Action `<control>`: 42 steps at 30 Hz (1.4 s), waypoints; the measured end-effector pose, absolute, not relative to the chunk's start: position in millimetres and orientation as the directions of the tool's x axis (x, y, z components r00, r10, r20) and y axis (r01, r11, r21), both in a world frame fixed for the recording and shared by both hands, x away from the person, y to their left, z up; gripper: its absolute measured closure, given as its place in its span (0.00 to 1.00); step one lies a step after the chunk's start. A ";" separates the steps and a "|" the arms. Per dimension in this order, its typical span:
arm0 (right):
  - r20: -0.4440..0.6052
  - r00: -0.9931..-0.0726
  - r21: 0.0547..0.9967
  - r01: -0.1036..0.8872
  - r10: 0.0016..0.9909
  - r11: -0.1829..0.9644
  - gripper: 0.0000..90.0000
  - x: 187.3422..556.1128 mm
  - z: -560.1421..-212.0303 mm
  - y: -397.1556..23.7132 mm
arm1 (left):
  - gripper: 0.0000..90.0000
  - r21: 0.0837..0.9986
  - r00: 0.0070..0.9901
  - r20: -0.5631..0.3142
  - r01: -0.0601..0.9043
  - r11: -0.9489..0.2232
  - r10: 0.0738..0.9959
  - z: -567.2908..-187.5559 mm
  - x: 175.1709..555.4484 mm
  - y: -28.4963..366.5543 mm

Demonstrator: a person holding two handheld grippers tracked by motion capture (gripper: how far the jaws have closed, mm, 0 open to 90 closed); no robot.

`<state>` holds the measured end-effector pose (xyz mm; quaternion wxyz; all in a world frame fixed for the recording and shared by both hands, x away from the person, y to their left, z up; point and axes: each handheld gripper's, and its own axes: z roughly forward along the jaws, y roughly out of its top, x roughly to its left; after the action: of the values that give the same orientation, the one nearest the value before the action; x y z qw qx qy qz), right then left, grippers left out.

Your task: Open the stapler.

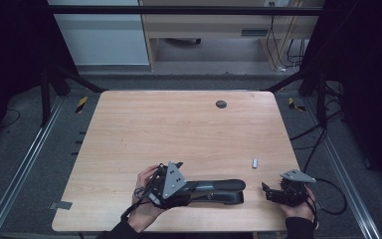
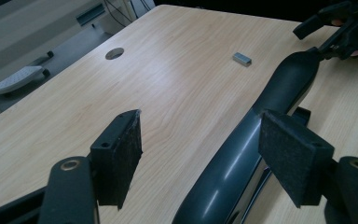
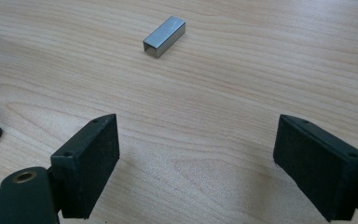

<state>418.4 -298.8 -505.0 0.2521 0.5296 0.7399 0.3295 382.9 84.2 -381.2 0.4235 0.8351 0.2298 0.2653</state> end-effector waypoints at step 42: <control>-0.020 -0.304 0.750 0.626 0.952 0.215 0.13 419.2 -505.6 -298.3 | 0.29 0.741 0.803 0.340 0.092 -0.665 0.490 -388.4 374.7 11.1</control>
<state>419.2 -298.3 -505.6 0.2499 0.5342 0.7384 0.3270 374.7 11.1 -388.4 0.3737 0.8727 0.1666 0.2664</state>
